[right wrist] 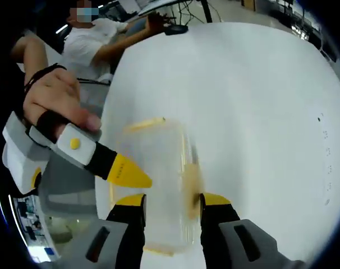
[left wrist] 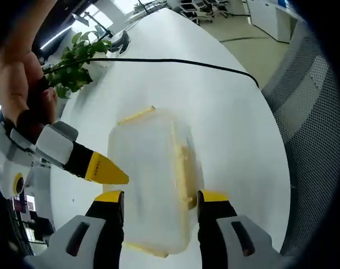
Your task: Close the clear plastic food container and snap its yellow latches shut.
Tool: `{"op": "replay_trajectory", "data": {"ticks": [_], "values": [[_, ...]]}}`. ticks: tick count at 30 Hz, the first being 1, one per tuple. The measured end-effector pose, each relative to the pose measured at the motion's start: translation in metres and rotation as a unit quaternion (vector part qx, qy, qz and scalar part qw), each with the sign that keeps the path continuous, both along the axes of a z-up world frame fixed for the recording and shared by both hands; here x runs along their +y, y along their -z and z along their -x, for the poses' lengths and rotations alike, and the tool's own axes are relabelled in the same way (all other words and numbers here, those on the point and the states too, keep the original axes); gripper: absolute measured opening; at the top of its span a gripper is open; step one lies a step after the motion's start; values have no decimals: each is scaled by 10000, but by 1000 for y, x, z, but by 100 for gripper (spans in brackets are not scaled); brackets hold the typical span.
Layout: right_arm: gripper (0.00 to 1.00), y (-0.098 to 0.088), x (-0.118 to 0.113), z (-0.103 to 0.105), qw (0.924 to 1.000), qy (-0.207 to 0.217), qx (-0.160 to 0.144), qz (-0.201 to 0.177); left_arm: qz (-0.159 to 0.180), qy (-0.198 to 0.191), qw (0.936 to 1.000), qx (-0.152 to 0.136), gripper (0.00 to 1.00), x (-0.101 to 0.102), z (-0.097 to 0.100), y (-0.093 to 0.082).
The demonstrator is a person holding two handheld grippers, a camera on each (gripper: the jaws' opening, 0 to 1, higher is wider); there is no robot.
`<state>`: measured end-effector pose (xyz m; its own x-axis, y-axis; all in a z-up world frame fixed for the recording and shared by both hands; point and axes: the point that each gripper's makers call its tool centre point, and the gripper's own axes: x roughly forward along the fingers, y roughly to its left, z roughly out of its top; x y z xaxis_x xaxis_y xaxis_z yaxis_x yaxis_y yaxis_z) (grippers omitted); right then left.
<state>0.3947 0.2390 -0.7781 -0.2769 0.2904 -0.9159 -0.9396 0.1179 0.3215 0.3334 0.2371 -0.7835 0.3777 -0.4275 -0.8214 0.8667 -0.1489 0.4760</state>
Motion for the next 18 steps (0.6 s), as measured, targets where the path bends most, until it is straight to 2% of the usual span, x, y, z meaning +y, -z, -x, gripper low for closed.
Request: {"op": "replay_trajectory", "data": {"ticks": [2, 5, 9, 16, 18], "values": [[37, 0, -1, 2, 9998, -163, -2, 147, 59, -119, 9999, -67, 50, 0, -2, -2], [36, 1, 0, 2, 9996, -151, 56, 234, 32, -167, 9998, -128, 49, -1, -1, 0], [34, 1, -1, 2, 9995, -206, 126, 206, -32, -209, 9996, -162, 48, -1, -1, 0], [29, 1, 0, -2, 9997, -46, 221, 132, -32, -267, 9993, -252, 46, 0, -3, 1], [29, 1, 1, 0, 9995, -116, 188, 228, 0, -267, 9994, -230, 46, -1, -4, 1]]}}
